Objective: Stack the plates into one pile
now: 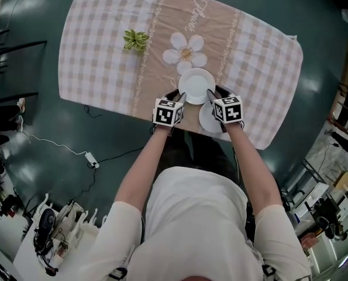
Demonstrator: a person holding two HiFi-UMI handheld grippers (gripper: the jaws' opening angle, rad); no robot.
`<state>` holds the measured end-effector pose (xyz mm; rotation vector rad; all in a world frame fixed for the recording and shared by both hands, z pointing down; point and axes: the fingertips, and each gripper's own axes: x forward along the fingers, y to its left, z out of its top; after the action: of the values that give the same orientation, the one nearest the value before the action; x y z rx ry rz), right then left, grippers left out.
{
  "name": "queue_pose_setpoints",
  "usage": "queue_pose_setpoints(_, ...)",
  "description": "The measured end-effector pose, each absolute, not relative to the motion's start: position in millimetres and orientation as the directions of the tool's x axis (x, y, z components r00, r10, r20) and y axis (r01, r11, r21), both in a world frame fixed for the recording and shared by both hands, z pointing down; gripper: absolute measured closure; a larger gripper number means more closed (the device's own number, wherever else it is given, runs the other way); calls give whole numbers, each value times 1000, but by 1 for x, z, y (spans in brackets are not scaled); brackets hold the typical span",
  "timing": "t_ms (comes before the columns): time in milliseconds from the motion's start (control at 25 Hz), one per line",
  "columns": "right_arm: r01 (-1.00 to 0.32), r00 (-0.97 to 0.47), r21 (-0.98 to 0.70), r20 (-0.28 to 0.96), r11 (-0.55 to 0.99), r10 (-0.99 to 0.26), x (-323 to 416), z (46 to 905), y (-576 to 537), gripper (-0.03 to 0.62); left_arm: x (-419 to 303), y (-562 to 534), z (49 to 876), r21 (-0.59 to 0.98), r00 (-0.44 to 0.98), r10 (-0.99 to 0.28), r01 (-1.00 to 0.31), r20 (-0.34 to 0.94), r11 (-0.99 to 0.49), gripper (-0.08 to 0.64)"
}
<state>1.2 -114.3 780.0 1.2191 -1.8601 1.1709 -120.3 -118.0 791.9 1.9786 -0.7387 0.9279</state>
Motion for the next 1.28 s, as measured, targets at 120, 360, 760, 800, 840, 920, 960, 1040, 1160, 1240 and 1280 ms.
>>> queue_pose_setpoints(120,-931,-366,-330,847,160,-386,-1,789,-118,435,-124,-121,801,415,550,-150,-758,822,-503,439)
queue_pose_setpoints(360,-934,-357,-325,821,150,-446,2,777,-132,487,-127,-129,795,411,550,-174,-767,817,-493,442)
queue_pose_setpoints(760,-934,-354,-325,795,147,-493,-2,753,-139,494,-133,-139,772,435,579,-209,-764,788,-476,454)
queue_pose_setpoints(800,-934,-354,-324,793,148,-496,-2,751,-138,494,-133,-139,769,434,581,-209,-761,787,-482,454)
queue_pose_setpoints(840,-934,-353,-324,791,148,-499,-2,749,-137,494,-133,-139,766,433,582,-208,-758,786,-488,454)
queue_pose_setpoints(920,-934,-353,-325,788,146,-504,-1,744,-134,494,-132,-137,760,431,584,-203,-752,786,-499,455)
queue_pose_setpoints(960,-935,-352,-324,788,146,-505,0,742,-131,494,-131,-136,757,430,585,-199,-750,786,-503,456)
queue_pose_setpoints(1040,-936,-349,-321,788,146,-507,2,738,-125,494,-128,-132,753,427,583,-193,-746,789,-511,456)
queue_pose_setpoints(1160,-938,-340,-320,787,131,-515,6,734,-113,494,-124,-121,750,428,585,-179,-738,791,-522,456)
queue_pose_setpoints(1240,-940,-334,-320,787,119,-518,11,733,-103,494,-120,-112,749,429,587,-164,-729,793,-533,456)
queue_pose_setpoints(1280,-941,-331,-320,788,114,-519,13,733,-98,494,-118,-107,749,430,588,-156,-724,794,-540,456)
